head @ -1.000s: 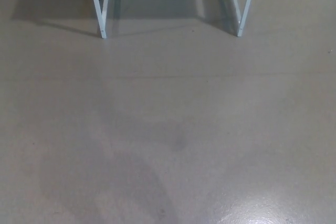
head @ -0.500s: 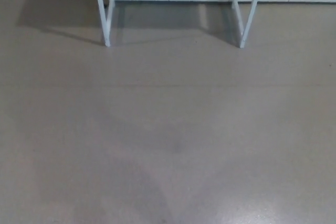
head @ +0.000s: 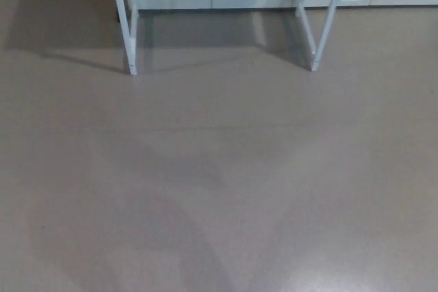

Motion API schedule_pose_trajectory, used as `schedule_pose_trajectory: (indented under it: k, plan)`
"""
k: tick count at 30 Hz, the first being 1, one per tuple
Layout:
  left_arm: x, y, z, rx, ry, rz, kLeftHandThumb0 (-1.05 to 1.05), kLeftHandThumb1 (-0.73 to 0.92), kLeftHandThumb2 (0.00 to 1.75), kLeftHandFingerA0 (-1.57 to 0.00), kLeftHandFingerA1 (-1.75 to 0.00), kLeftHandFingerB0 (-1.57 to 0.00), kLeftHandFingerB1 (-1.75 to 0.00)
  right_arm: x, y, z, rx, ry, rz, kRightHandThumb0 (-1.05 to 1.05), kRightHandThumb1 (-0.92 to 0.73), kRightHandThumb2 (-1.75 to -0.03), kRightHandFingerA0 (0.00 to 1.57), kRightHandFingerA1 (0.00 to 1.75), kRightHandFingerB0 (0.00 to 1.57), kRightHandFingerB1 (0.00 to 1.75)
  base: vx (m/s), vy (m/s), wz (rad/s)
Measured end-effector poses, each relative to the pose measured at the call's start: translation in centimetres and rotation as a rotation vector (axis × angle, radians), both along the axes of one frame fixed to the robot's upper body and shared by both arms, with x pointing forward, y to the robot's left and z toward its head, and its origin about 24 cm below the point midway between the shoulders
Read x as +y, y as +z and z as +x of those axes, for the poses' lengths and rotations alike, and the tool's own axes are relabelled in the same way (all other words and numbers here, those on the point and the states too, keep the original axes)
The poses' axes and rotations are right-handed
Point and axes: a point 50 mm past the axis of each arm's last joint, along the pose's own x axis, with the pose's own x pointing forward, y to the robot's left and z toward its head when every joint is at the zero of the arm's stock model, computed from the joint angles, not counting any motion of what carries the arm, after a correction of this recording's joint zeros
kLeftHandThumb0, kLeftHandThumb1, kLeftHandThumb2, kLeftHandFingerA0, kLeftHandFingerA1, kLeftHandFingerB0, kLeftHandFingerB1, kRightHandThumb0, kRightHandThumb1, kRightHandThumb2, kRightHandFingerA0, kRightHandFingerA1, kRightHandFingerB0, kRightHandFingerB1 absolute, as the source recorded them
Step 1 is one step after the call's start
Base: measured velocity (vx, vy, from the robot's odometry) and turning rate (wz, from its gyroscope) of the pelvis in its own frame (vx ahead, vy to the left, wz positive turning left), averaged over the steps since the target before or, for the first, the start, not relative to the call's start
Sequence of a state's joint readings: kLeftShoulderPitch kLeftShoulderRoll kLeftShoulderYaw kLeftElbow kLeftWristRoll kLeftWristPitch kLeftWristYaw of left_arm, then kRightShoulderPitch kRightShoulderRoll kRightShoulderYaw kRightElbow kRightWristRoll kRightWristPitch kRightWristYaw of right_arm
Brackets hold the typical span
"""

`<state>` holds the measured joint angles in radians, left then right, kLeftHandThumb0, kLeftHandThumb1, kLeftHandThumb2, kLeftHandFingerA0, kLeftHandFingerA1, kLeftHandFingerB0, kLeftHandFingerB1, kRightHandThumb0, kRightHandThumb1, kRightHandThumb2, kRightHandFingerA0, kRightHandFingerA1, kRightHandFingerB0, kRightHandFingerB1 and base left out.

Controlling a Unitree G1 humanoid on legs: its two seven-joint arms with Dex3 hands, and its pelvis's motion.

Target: The robot walks towards a file tray kept in the middle of a desk and uses its right hand to grab a tray and pulls it out towards itself

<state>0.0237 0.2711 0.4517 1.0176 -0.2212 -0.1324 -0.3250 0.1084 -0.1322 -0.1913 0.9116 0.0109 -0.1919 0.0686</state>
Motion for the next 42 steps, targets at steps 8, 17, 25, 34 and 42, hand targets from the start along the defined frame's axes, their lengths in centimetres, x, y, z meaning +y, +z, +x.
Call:
schedule_pose_trajectory:
  k: [8, 17, 25, 34, 42]
  plan:
    - [0.3, -1.3, -1.6, 0.148, 0.052, 0.046, -0.35, 0.34, 0.69, -0.52, -0.58, -0.40, -0.50, -2.0, -0.2, 0.5, 0.048, -0.108, -0.102, -0.44, -0.35, -0.73, 0.56, 0.64, 0.49, 0.59, 0.41, -0.141, 0.15]
    - [3.0, 0.2, -1.9, 0.209, 0.073, 0.229, -0.24, 0.44, 0.54, -0.62, -0.48, -0.47, -0.37, -2.9, -0.2, 0.0, 0.062, -0.165, -0.157, -0.46, -0.33, -0.71, 0.62, 0.63, 0.52, 0.57, 0.38, 0.074, -0.13]
    - [2.8, 0.5, -0.8, 0.190, 0.018, 0.282, -0.25, 0.43, 0.54, -0.59, -0.46, -0.47, -0.36, -1.7, -0.4, 0.3, 0.025, -0.128, -0.144, -0.49, -0.41, -0.53, 0.70, 0.58, 0.58, 0.49, 0.35, 0.065, -0.19]
    - [2.5, 0.0, -1.8, 0.236, -0.039, 0.304, -0.36, 0.37, 0.64, -0.52, -0.49, -0.42, -0.44, -0.6, -0.7, 0.1, 0.023, -0.060, -0.147, -0.56, -0.33, -0.73, 0.64, 0.58, 0.51, 0.54, 0.29, -0.150, 0.11]
    - [1.9, -0.3, -1.9, 0.246, -0.091, 0.310, -0.28, 0.45, 0.54, -0.54, -0.40, -0.44, -0.35, -0.5, -0.7, -0.3, 0.025, -0.018, -0.168, -0.50, -0.40, -0.53, 0.74, 0.53, 0.59, 0.47, 0.30, -0.132, 0.03]
